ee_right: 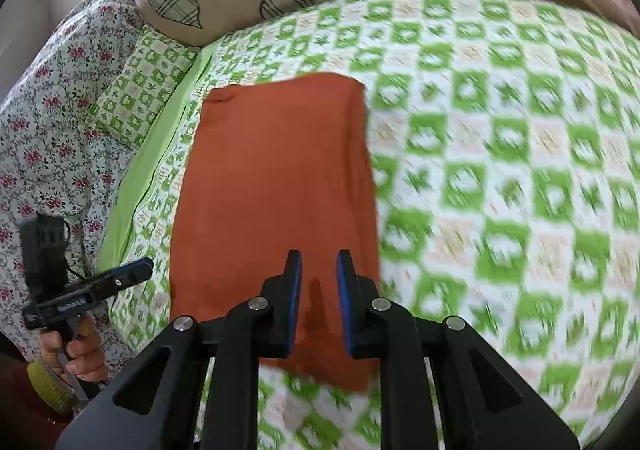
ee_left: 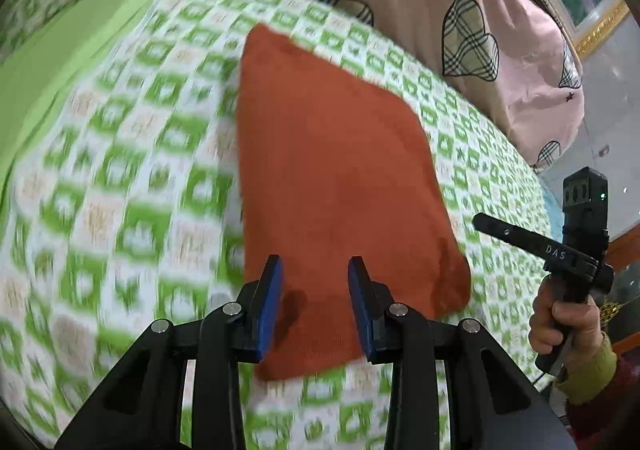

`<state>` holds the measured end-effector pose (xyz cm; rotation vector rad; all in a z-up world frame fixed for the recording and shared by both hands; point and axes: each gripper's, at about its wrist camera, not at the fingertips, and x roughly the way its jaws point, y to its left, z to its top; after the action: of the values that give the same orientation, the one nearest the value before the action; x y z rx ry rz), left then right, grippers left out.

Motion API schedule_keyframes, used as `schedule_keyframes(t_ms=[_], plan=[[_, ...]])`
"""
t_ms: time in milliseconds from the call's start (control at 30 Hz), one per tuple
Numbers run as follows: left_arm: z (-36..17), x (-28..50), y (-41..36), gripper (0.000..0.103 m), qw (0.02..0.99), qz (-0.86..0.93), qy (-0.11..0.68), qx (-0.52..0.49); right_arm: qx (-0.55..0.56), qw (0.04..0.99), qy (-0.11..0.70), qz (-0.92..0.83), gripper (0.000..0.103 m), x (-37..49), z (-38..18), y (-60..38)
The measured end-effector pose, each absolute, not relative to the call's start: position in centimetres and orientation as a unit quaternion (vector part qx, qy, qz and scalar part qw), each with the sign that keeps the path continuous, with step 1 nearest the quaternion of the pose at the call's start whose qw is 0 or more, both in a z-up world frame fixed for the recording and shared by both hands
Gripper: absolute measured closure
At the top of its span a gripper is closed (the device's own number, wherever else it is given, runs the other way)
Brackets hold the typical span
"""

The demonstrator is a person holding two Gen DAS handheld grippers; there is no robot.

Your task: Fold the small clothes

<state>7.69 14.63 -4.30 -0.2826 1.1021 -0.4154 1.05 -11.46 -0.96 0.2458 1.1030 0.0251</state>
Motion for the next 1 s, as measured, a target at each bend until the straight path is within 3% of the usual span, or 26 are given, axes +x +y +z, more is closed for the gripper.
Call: schedule_keyframes(t_ms=[67, 133, 200, 567, 667, 700, 767, 800, 900, 1000], plan=[[-4.2, 9.6, 14.1, 0.069, 0.83, -0.178, 0.515, -0.121, 0.109, 0.848, 0.519, 0.01, 0.084, 2.5, -1.3, -10.9], [-4.5, 11.7, 14.3, 0.066, 0.828, -0.164, 0.519, -0.134, 0.114, 0.847, 0.519, -0.006, 0.077, 4.4, -1.6, -11.3], [-5.2, 13.9, 15.1, 0.052, 0.822, -0.159, 0.525, -0.156, 0.133, 0.845, 0.517, -0.011, 0.051, 5.6, -1.9, -11.9], [-9.3, 25.4, 16.4, 0.042, 0.797, -0.138, 0.541, -0.231, 0.165, 0.834, 0.526, -0.028, 0.05, 11.4, -4.5, -14.3], [-10.5, 27.5, 16.5, 0.049, 0.791, -0.133, 0.545, -0.243, 0.18, 0.827, 0.531, -0.029, 0.071, 11.9, -5.4, -14.9], [-10.7, 28.1, 16.6, 0.069, 0.792, -0.133, 0.541, -0.248, 0.18, 0.826, 0.533, -0.031, 0.076, 11.9, -5.6, -14.9], [-10.6, 28.9, 17.0, 0.093, 0.792, -0.135, 0.532, -0.266, 0.177, 0.831, 0.526, -0.026, 0.085, 11.9, -5.3, -15.0], [-10.3, 29.1, 17.2, 0.095, 0.799, -0.131, 0.522, -0.269, 0.174, 0.837, 0.519, -0.021, 0.091, 11.8, -4.9, -14.9], [-9.5, 29.6, 17.1, 0.096, 0.819, -0.122, 0.504, -0.246, 0.166, 0.852, 0.497, -0.007, 0.091, 11.3, -3.8, -14.9], [-10.3, 30.2, 16.2, 0.096, 0.82, -0.114, 0.517, -0.217, 0.144, 0.837, 0.527, -0.026, 0.091, 12.0, -5.7, -14.9]])
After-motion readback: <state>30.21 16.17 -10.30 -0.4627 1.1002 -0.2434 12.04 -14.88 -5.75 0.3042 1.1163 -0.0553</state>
